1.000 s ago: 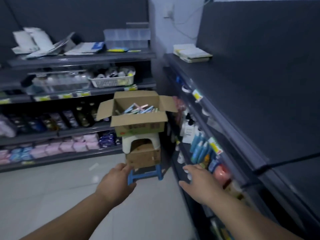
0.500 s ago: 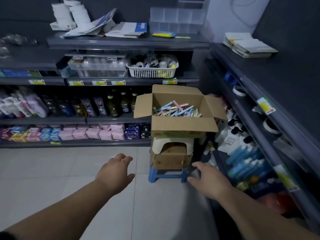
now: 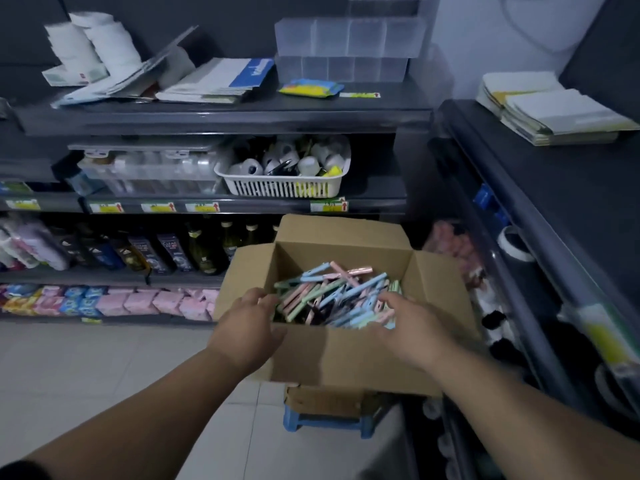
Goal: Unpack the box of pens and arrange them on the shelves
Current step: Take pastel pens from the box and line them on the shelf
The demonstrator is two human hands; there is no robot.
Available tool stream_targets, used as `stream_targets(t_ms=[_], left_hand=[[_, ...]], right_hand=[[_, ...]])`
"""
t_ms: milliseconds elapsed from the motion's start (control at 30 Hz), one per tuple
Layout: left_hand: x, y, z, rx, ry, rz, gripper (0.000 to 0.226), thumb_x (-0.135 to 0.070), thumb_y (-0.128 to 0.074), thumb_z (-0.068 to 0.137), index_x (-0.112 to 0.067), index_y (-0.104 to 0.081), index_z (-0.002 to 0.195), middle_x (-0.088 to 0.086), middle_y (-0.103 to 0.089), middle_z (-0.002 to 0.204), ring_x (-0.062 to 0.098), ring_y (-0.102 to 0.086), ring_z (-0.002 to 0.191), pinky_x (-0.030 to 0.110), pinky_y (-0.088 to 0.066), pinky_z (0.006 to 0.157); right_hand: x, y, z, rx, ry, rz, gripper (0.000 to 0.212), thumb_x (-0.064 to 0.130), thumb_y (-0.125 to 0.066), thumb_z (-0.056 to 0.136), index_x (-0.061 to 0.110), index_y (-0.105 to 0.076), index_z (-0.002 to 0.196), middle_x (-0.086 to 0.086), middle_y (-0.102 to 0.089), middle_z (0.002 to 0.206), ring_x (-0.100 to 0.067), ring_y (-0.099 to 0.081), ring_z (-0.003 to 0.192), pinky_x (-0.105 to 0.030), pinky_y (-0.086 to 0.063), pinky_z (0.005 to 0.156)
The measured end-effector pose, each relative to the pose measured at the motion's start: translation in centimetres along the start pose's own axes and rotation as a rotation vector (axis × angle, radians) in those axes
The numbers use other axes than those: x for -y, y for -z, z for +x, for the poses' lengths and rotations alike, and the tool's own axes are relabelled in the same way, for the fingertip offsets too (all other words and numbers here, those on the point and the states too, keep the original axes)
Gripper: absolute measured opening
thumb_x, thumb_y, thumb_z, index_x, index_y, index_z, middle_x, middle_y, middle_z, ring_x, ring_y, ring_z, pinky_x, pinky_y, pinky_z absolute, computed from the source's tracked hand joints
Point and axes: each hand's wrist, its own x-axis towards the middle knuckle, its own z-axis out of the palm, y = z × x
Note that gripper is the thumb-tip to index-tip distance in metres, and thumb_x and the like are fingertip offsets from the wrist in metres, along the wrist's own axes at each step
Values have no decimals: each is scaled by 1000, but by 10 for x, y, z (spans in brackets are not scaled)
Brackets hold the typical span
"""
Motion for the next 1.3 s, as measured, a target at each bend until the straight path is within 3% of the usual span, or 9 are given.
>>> stream_targets(t_ms=[333,433,533,633,767,867,967,1067,1300], left_hand=[[-17,-50,109,171,46,-85,60,-35,-62,87,-17,-42,141,6,-40,144,25,-43,127,30,-35,106],[-17,-71,129,270,10,-95,60,-37,-60,88,-19,-40,142,3,-37,146,21,-40,130,27,-35,104],[-20,-91,146,349,-63,-100,61,-41,-60,88,-20,-40,141,0,-38,145,18,-39,131,24,-33,104],[-22,-106,160,405,-103,-73,70,-47,-61,86,-21,-35,145,1,-33,150,18,-34,135,26,-32,108],[-22,-117,172,466,-78,-51,83,-47,-59,87,-18,-16,152,3,-26,155,22,-22,143,29,-24,113],[-22,-122,177,481,-66,-90,82,-44,-56,89,-20,-11,153,4,-31,153,21,-23,143,26,-21,113],[-22,-121,179,506,0,-159,71,-43,-56,90,-20,-25,150,3,-38,150,17,-34,137,23,-29,107],[-24,-119,181,497,46,-208,65,-42,-57,90,-19,-32,145,3,-47,141,18,-48,124,21,-38,91],[-27,-125,182,645,138,-387,62,-63,-61,78,-26,-49,126,-3,-62,117,13,-59,96,27,-50,75]], right_hand=[[-40,-17,100,180,-128,138,52,44,-63,88,26,-50,135,1,-58,129,-19,-57,111,-29,-47,92],[-49,-29,115,225,-228,129,45,45,-62,87,27,-55,129,1,-63,121,-15,-60,94,-27,-49,79],[-53,-31,127,311,-322,57,14,35,-57,87,23,-61,90,-3,-67,94,-17,-63,79,-26,-47,62],[-53,-35,137,482,-343,-49,17,34,-53,93,18,-59,94,-5,-65,101,-23,-64,99,-24,-48,69],[-58,-57,146,470,-461,110,76,49,-66,81,10,-39,140,0,-65,105,-12,-62,92,-21,-50,78],[-57,-76,151,366,-495,173,85,56,-66,75,11,-37,142,2,-67,102,-10,-62,86,-20,-42,60],[-51,-93,156,232,-576,434,92,62,-73,60,17,-45,136,-2,-64,123,-18,-65,103,-31,-55,82],[-45,-103,158,111,-779,825,115,63,-80,38,15,-44,136,-6,-64,122,-26,-67,98,-44,-60,76],[-32,-92,160,157,-952,1026,27,14,-73,83,8,-63,107,-12,-67,87,-27,-65,80,-42,-60,72]])
